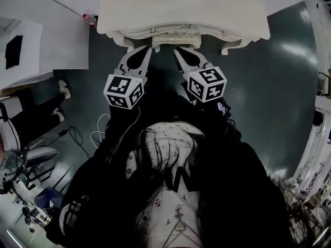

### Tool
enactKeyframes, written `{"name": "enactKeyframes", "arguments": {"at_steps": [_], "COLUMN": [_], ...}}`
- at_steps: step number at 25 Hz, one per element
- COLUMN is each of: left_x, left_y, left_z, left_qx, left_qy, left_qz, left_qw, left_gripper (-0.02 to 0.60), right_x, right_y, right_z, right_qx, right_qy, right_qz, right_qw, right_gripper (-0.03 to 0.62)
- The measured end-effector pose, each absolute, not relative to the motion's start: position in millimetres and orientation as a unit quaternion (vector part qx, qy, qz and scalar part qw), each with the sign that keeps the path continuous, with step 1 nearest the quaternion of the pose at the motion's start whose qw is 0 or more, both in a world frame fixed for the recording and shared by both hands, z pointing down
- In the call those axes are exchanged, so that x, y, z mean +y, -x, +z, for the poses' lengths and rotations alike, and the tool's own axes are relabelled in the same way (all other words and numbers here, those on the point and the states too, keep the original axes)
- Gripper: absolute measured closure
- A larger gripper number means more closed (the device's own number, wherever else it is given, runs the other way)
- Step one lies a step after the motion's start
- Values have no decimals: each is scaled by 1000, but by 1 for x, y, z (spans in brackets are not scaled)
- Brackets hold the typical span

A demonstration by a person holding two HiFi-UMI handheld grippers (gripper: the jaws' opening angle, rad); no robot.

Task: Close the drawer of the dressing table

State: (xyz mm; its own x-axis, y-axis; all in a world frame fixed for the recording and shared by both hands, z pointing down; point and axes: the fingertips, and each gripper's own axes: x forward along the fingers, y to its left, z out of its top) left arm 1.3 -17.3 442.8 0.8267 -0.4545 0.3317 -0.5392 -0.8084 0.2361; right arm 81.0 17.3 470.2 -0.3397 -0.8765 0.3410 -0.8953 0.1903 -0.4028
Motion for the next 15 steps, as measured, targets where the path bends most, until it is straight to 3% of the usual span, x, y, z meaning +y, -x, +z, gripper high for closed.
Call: {"name": "enactKeyframes", "arguments": {"at_steps": [15], "left_x": [100], "left_y": [-38], "left_z": [434], "left_qx": [-207], "left_qy": [-958], "left_qz": [155], "left_qw": [123], "left_gripper": [581], "right_x": [118], "right_y": [-79], "right_z": [467], "right_qx": [-771], "right_qy": [-577], "right_qz": [270], "right_qw": [-14], "right_gripper": [585]}}
